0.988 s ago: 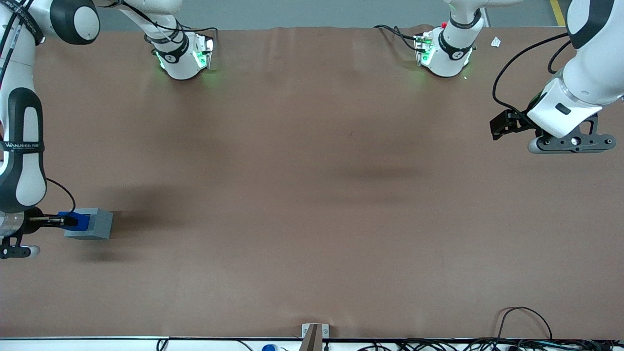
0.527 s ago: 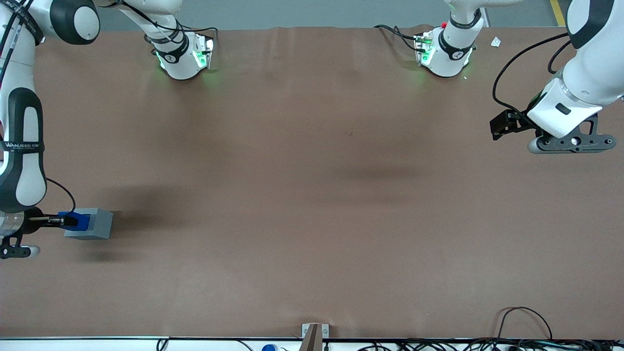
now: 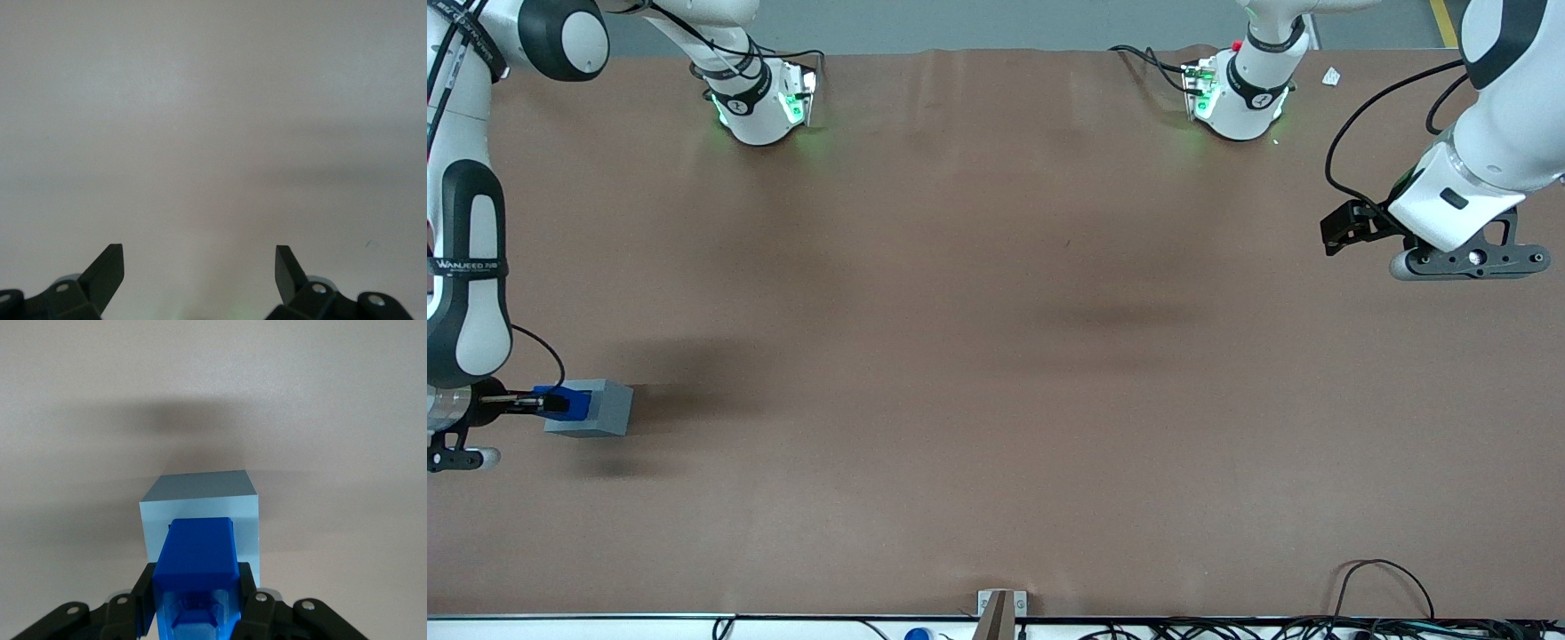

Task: Insert blue part into gray base with right arm
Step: 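Lower and press the blue block into the gray base's socket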

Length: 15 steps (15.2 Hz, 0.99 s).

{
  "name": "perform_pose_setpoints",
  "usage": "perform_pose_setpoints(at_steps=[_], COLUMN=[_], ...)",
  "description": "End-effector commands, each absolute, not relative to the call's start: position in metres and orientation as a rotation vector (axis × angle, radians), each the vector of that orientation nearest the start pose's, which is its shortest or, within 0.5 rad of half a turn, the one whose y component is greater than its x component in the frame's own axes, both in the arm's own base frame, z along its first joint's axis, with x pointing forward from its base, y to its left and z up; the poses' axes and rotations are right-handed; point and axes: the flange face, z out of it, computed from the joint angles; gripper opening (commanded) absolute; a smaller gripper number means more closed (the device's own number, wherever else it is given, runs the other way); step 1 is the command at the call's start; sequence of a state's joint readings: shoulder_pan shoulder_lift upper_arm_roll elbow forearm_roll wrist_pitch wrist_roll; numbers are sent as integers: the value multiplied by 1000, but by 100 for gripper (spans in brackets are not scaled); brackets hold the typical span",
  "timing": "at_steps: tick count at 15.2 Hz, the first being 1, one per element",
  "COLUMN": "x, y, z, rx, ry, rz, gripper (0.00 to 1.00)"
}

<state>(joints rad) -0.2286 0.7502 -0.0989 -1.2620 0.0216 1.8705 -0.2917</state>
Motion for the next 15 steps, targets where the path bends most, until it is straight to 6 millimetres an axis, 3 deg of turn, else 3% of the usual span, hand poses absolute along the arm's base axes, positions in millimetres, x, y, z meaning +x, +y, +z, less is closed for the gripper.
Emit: perform_pose_setpoints(at_steps=[1,15], x=[697,690], y=[-217,-220], z=[296,289], rx=[-3126,-3113], ry=[31,35], rz=[253,293], gripper=[0,1])
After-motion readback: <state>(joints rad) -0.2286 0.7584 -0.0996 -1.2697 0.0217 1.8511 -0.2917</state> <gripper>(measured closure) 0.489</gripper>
